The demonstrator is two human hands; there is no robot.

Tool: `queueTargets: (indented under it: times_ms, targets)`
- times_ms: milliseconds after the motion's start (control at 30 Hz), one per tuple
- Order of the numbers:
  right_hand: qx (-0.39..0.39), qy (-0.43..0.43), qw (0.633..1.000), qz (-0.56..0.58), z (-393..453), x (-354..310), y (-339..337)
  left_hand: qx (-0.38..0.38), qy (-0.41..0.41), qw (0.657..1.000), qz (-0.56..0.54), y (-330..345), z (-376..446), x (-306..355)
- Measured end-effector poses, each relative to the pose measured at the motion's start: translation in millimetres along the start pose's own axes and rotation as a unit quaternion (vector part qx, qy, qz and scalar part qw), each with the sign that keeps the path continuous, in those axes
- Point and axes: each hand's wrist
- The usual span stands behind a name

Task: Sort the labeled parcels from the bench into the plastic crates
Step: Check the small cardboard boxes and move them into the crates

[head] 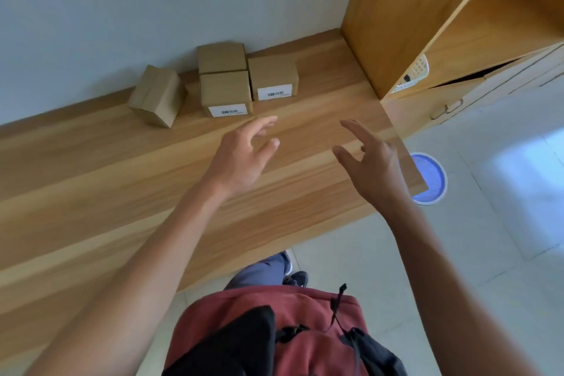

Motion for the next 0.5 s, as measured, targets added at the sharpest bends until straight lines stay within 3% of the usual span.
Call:
queueTargets:
  times_ms: [200,500]
  targets:
    - [-0.053,-0.001,0.998,-0.042,67,-8,16,0.042,-0.043,0.998,-0.025,-10,60,-23]
    - [-0.094,0.008,0.994,-0.048,144,-3,48,0.027,-0.099,0.995,-0.013,-6,133,-37]
Point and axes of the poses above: each hand's wrist, its own z-axis towards the middle knuckle, its own y-axis out of the palm, x = y × z, and after that the axes turned 3 degrees about x, right-handed
